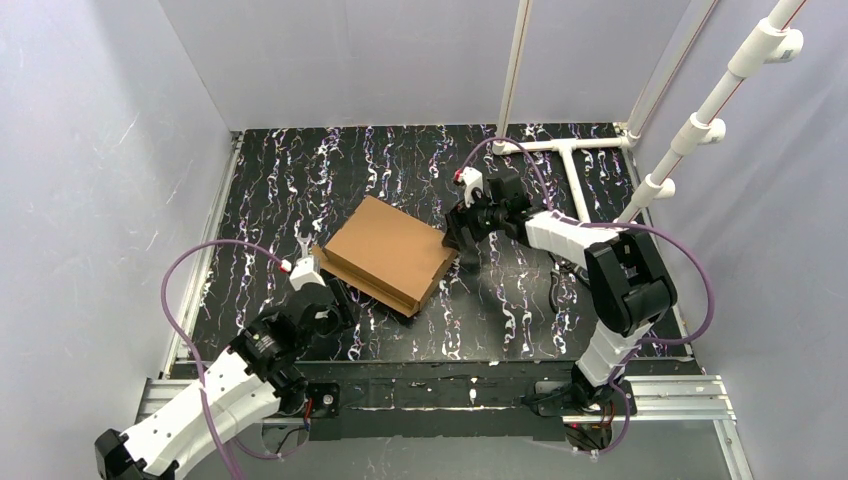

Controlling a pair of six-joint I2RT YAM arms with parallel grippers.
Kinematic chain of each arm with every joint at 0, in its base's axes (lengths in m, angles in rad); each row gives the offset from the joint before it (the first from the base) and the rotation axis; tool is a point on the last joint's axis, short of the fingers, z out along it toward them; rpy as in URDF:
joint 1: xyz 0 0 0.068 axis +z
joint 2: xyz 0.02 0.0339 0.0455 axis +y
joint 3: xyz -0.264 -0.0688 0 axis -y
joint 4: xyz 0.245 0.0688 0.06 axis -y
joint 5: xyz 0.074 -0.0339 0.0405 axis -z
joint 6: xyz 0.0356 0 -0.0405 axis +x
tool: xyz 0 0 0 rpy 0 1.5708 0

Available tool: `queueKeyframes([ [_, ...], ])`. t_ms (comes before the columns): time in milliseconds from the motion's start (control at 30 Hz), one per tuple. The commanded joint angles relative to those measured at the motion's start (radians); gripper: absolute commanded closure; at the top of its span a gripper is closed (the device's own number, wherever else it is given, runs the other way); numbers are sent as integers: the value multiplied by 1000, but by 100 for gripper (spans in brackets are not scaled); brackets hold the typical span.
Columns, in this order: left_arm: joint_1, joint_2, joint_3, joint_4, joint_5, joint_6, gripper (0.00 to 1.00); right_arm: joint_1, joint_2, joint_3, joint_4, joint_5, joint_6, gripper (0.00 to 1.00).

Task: Fold the paper box
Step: Close the paper box at the center of the board.

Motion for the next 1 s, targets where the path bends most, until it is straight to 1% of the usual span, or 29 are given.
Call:
queueKeyframes([
  [0,19,71,-21,94,21,8,53,-9,-72,98,-199,42,-245,3],
  [33,28,94,-26,117,42,20,59,-9,-86,111,-218,58,-281,2],
  [100,51,134,-40,156,85,32,67,-9,-120,129,-243,57,-360,2],
  [167,74,156,-45,178,108,39,76,-9,-148,157,-274,1,-426,2],
  [233,84,141,-35,159,79,51,77,-9,-148,195,-315,-156,-475,2],
  [267,87,116,-24,124,54,63,77,-6,-124,241,-391,-259,-535,2],
  [300,91,92,-10,94,30,80,75,15,-91,308,-491,-326,-579,2],
  [333,99,69,8,66,8,98,73,52,-60,370,-575,-340,-613,2],
  [367,107,53,27,34,-12,125,71,119,-31,413,-643,-294,-639,2],
  [400,118,39,49,3,-30,143,69,218,-27,427,-630,-183,-632,2],
  [433,123,33,72,-23,-48,155,66,280,-31,411,-595,-127,-618,2],
  [500,123,24,101,-60,-84,158,63,383,-18,402,-526,17,-570,2],
  [567,123,10,104,-99,-115,120,60,460,20,411,-495,170,-552,2],
  [600,124,-3,98,-113,-127,98,58,484,39,410,-475,234,-553,2],
  [633,123,-20,92,-125,-140,79,57,496,54,408,-462,263,-556,2],
  [733,124,-77,76,-160,-182,28,52,518,78,405,-431,314,-536,2],
  [833,123,-114,68,-180,-225,-1,52,532,100,388,-403,354,-536,2],
  [967,123,-101,63,-184,-250,-19,52,535,114,352,-366,389,-541,7],
])
